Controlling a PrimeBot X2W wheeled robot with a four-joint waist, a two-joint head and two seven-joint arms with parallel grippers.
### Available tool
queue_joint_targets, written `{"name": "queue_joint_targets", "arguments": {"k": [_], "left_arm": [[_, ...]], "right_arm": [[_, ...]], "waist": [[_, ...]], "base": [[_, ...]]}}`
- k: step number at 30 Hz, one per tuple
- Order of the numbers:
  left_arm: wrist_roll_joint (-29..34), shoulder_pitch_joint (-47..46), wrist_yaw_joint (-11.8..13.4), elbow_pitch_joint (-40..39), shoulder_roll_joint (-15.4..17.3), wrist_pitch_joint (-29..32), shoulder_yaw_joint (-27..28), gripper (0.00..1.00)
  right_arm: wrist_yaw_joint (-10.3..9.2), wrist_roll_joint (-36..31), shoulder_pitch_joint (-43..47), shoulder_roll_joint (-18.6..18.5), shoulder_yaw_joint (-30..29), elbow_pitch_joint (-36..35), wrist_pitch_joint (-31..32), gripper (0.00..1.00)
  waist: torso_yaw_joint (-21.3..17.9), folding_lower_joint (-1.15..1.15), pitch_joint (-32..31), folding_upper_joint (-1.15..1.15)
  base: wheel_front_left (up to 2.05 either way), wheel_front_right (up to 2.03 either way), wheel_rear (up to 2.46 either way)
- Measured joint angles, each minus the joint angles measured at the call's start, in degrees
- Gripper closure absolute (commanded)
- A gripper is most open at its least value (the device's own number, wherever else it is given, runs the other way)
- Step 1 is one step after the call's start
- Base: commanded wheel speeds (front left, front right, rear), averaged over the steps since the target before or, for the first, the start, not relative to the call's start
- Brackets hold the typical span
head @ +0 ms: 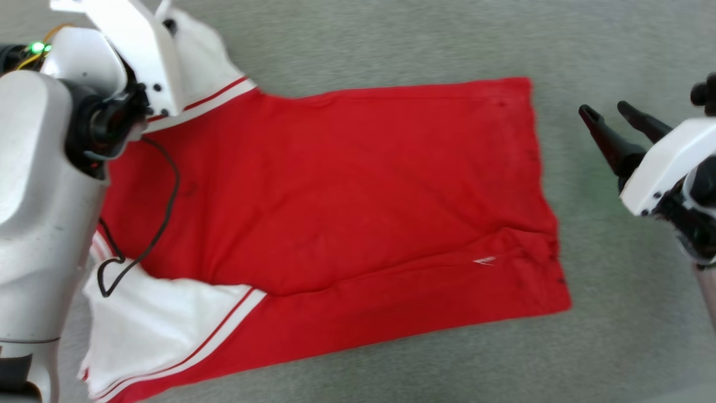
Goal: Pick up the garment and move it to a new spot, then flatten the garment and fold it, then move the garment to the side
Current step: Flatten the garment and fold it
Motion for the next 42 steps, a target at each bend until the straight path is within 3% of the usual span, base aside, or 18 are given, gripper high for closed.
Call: {"name": "queue_joint_targets", "arguments": {"k": [5, 12, 13, 14, 20, 30, 40, 42], "left_arm": [[0.54, -0.39, -0.85, -3.49, -1.92, -2.56, -1.16, 1.0], [0.59, -0.35, -1.54, -7.69, -3.48, -4.31, -2.29, 1.0], [0.58, -0.29, -1.98, -8.27, -3.64, -4.82, -2.59, 1.0], [0.58, -0.29, -2.01, -8.27, -3.7, -4.93, -2.67, 1.0], [0.52, 0.25, -2.57, -7.09, -3.66, -6.75, -2.65, 1.0], [-2.86, 7.31, -2.77, -7.39, -3.02, -12.79, 1.01, 1.0], [-6.79, 29.32, 2.07, -15.9, -1.45, -18.56, 4.85, 1.0], [-9.84, 41.99, 4.28, -16.93, -3.53, -20.27, 4.94, 1.0]], "right_arm": [[0.0, 1.59, -5.72, -1.81, 2.55, 4.86, 9.61, 0.0], [0.0, 1.35, -12.63, -2.2, 5.06, 11.24, 16.23, 0.0], [0.0, 1.52, -14.97, -2.48, 6.04, 13.74, 19.95, 0.0], [0.0, 1.69, -15.66, -2.5, 6.21, 14.48, 21.3, 1.0], [-0.1, 1.45, -17.36, -2.15, 7.49, 15.59, 23.21, 1.0], [0.01, 1.43, -13.19, -2.32, 4.8, 10.28, 16.01, 1.0], [0.01, 1.67, 2.79, -1.48, -0.02, 4.59, 11.71, 1.0], [0.01, 1.94, 13.33, 0.71, -2.3, 3.54, 10.84, 1.0]], "waist": [[4.62, 0.0, 0.52, 0.0], [9.36, 0.0, 2.7, 0.0], [10.63, 0.0, 3.54, 0.0], [10.94, -0.01, 3.75, 0.0], [11.28, -0.01, 3.49, 0.0], [10.32, 0.0, -1.93, 0.0], [9.72, -0.01, -10.07, 0.0], [10.0, -0.01, -14.22, 0.0]], "base": [[0.0, 0.0, 0.0], [0.0, 0.0, 0.0], [0.0, 0.0, 0.0], [0.0, 0.0, 0.0], [0.0, 0.0, 0.0], [0.0, 0.0, 0.0], [0.0, 0.0, 0.0], [0.0, 0.0, 0.0]]}}
